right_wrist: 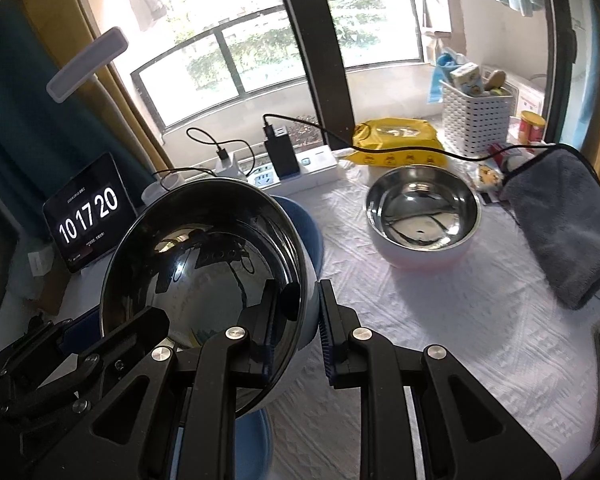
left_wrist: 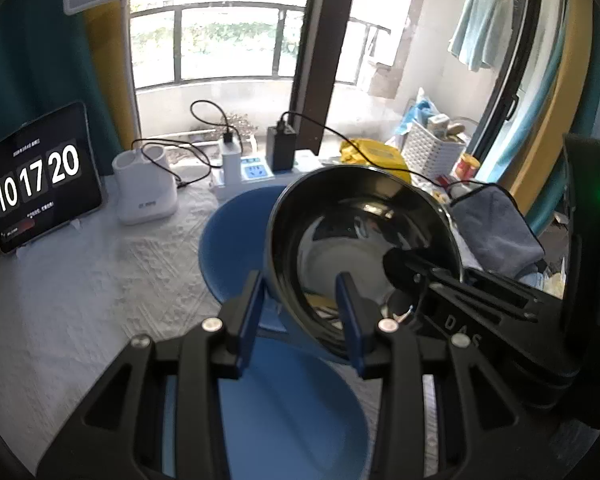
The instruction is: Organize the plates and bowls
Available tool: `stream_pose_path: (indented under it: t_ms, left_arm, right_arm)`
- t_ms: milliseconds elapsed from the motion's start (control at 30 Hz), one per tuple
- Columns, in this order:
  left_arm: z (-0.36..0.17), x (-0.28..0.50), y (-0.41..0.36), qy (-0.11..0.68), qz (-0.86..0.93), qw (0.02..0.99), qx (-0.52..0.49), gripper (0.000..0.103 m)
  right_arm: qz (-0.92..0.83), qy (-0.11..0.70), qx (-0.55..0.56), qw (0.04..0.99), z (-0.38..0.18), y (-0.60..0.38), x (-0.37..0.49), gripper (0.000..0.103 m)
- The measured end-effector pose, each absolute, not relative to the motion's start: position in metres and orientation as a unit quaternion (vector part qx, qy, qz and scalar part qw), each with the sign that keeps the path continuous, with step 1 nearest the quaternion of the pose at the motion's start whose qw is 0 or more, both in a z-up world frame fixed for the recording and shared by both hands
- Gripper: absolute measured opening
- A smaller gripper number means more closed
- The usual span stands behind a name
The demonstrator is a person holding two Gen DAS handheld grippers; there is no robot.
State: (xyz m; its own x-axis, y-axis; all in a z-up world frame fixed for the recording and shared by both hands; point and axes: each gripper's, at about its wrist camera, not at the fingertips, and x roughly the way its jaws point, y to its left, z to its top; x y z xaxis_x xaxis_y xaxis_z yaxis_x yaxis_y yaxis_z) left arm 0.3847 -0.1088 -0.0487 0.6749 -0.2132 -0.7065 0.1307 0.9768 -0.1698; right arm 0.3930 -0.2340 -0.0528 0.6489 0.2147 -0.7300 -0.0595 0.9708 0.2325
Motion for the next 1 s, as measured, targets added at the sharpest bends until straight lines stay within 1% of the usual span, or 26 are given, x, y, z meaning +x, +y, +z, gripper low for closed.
stream_pose_path:
  t_ms: [367, 1000]
  left_arm:
    - [-0.06, 0.405, -0.091, 0.401, -0.082, 0.91, -0.061, 0.038]
    - [-0.093, 0.443, -0.092, 0.436, -0.078, 0.895, -0.063, 0.038]
  right_arm:
    - [0.091, 0.423, 0.089, 0.897, -0.065, -0.216, 0.417, 0.02]
    - [0.089, 0.452, 0.087, 0.883, -0.099, -0.21, 0.45, 0.02]
